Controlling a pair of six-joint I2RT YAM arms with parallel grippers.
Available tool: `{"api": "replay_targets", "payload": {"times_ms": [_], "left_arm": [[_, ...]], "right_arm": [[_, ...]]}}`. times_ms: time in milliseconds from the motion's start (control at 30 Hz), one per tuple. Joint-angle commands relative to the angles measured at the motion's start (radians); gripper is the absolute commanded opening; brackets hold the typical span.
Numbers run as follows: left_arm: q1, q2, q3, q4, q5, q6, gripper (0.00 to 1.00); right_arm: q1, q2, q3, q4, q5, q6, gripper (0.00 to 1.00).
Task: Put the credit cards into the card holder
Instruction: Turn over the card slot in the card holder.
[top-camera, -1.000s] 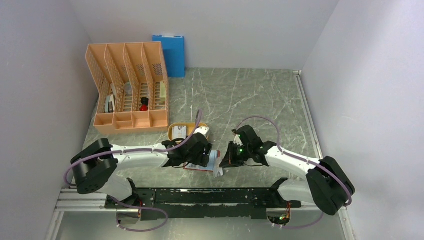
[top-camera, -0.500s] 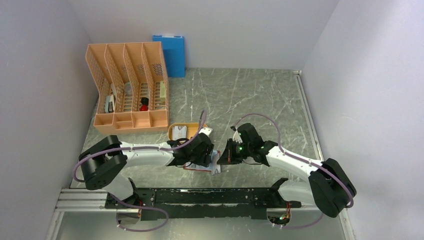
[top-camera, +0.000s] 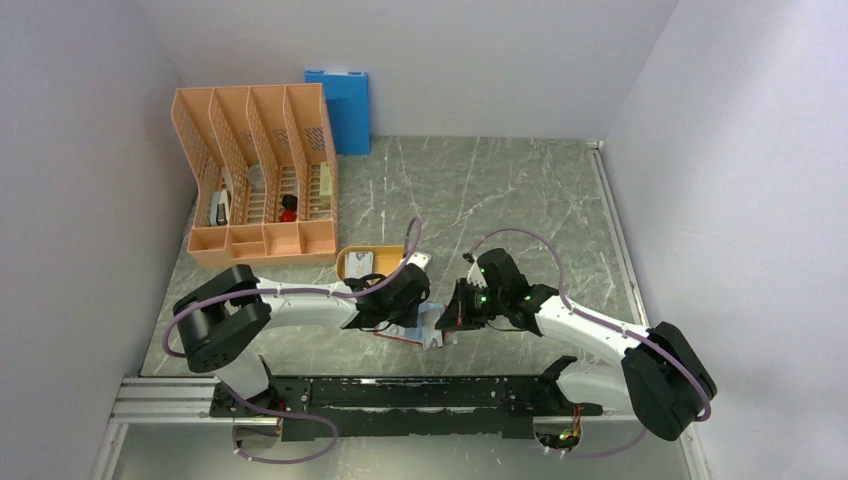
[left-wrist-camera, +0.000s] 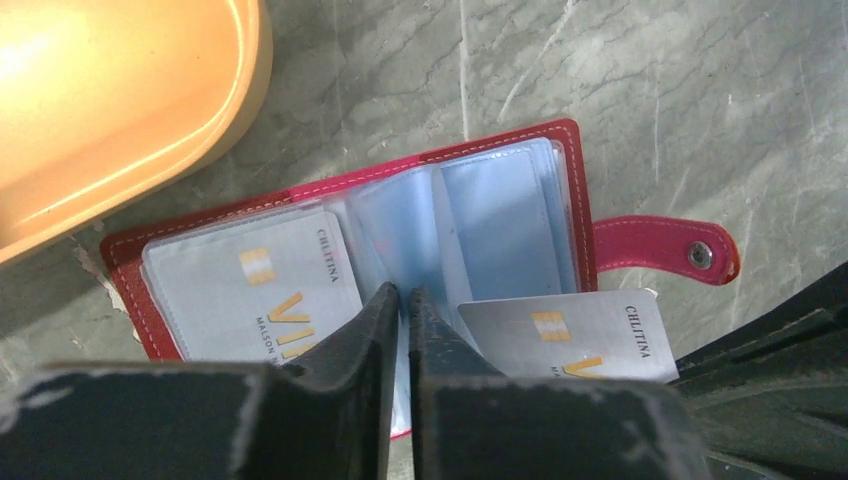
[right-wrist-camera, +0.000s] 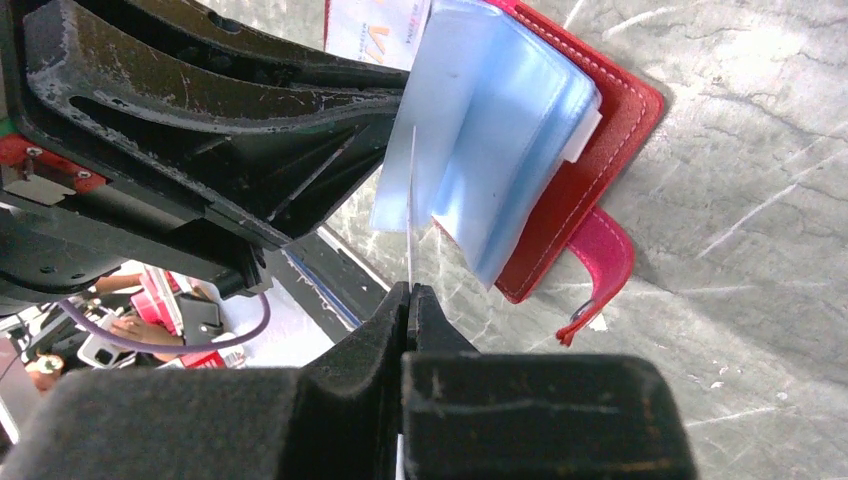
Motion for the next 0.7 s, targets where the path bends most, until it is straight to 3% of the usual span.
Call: {"api": "replay_targets", "payload": {"times_ms": [0,400,667], "left_arm": [[-0.007,-0.013,-0.022,-0.007,-0.003,-0.017,0.07],[-0.006,-0.044,-0.051,-0.008,-0.044,-0.033,0.05],[-0.006,-0.045,-0.049,-0.005,-0.053,-0.044,0.05]], "right_arm": [[-0.004,-0.013,-0.012,0.029,-0.006,-0.01,0.0],[-0.004,-0.096,0.015,-0.105,0.14,-0.018,0.0],[-0.003,-0.134,0.045,-0.119,0.081,-0.017,0.0]]}}
